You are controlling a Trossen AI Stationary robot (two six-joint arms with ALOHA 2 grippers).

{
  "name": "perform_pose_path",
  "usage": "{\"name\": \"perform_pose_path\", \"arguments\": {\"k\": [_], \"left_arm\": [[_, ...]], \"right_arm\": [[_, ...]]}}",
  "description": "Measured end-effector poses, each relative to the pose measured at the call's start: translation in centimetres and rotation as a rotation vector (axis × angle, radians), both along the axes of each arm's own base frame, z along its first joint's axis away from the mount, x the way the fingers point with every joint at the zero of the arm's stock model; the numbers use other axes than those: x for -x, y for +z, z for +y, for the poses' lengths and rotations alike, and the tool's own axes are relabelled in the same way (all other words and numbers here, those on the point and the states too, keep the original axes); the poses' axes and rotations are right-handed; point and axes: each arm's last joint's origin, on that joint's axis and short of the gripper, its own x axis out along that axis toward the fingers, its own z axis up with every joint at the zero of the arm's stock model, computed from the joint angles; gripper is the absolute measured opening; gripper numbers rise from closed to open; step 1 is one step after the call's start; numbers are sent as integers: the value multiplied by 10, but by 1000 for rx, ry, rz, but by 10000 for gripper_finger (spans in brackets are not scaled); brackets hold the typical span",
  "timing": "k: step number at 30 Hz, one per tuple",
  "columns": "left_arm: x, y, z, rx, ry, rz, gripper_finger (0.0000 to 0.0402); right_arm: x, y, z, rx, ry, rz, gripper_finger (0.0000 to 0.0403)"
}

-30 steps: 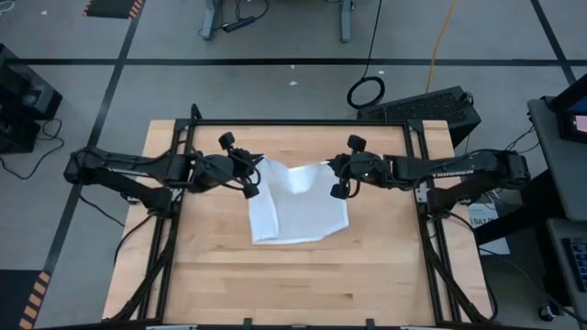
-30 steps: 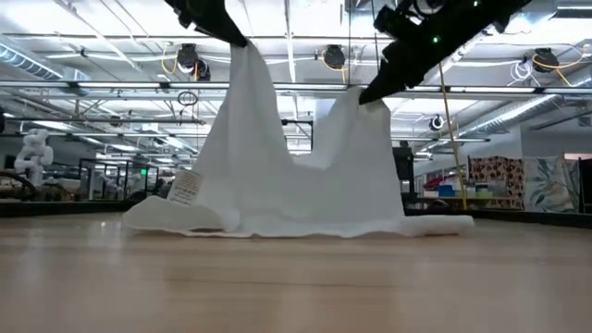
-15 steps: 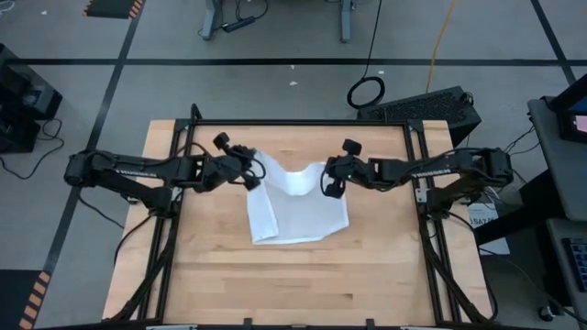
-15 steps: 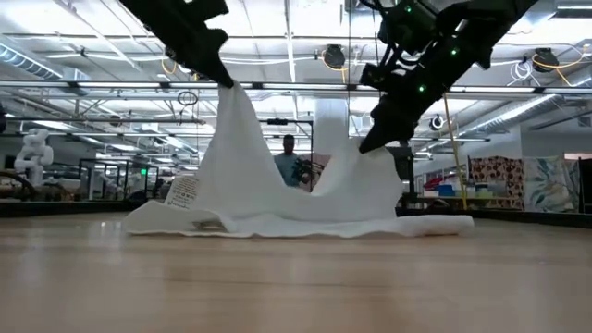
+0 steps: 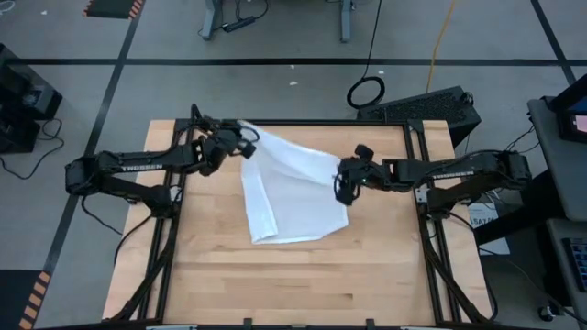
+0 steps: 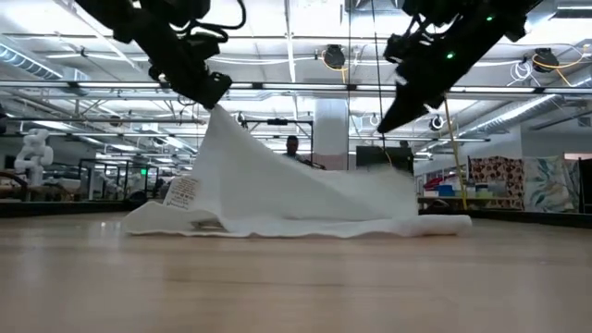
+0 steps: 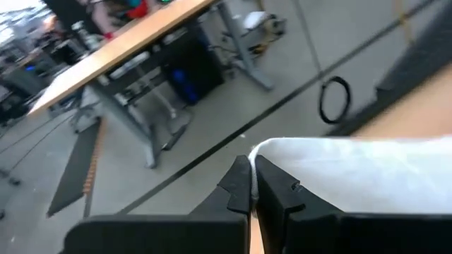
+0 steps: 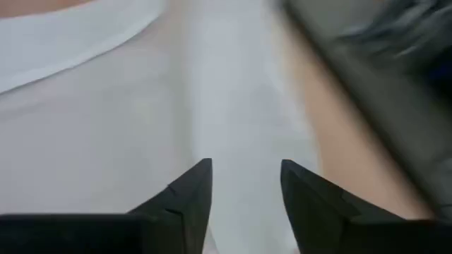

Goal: Roll napkin
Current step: Fold the white table napkin

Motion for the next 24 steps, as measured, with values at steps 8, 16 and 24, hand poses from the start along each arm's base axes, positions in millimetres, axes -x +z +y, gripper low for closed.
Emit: {"name": "perform_pose_path", "arguments": {"k": [8,16,24], "left_arm": [[0,-8,37,20,29,-55,12],[-4,-15,41,62,-14,-44,113],[3,9,14,188,-355,-187,225]], "right_arm": [[10,-20,38,-163,172,95,174],[17,-64,62,-256,205,-99,143],[18,-88,67,-307,95,-61,105]]}}
